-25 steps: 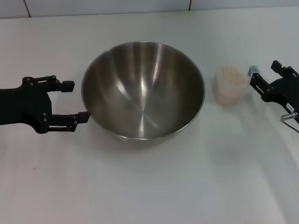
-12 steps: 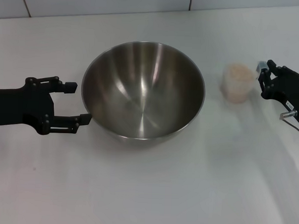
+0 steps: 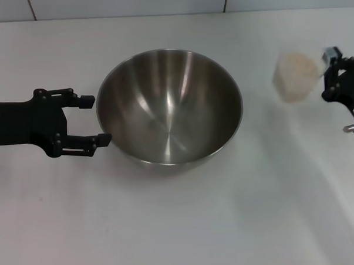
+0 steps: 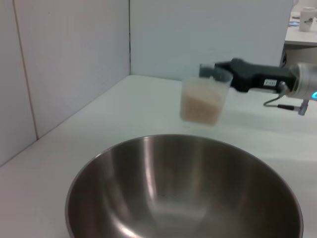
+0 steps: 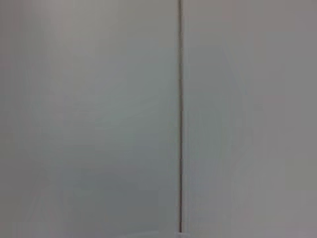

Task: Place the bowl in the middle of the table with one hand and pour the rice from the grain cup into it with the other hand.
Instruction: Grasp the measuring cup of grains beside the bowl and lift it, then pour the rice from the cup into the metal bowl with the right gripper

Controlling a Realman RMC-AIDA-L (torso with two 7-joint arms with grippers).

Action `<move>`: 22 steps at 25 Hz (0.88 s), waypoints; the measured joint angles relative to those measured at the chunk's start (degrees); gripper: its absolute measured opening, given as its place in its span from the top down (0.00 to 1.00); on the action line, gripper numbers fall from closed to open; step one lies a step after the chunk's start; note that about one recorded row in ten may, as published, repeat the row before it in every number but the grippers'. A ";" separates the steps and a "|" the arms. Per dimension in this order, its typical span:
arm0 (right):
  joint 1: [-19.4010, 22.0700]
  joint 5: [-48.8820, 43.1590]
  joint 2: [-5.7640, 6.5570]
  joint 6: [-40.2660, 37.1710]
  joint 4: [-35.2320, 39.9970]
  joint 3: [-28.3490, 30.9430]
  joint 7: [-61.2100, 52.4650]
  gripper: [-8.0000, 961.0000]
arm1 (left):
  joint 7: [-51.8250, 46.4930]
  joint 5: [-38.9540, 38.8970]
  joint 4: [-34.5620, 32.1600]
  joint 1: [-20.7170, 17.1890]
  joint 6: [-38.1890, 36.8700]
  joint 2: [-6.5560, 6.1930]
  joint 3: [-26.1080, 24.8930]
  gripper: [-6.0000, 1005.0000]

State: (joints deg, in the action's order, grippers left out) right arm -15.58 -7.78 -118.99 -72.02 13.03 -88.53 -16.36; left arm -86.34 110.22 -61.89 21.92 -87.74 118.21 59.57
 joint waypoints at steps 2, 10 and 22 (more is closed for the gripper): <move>0.46 -0.05 -0.29 -4.72 1.12 -0.25 3.54 0.97 | -0.05 0.00 -0.02 0.13 -0.08 0.01 0.00 0.16; -1.83 0.33 -0.81 -6.22 9.69 -12.22 30.74 0.98 | -1.16 0.52 -1.13 1.49 -0.43 0.03 1.43 0.16; -4.04 18.56 -0.88 7.05 17.33 -36.29 92.30 0.98 | -2.14 1.49 -2.38 2.34 -0.50 0.10 2.08 0.16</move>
State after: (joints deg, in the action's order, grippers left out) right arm -19.62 10.78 -119.87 -64.97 30.36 -124.82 75.94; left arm -88.48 111.71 -64.26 24.25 -88.25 118.31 61.66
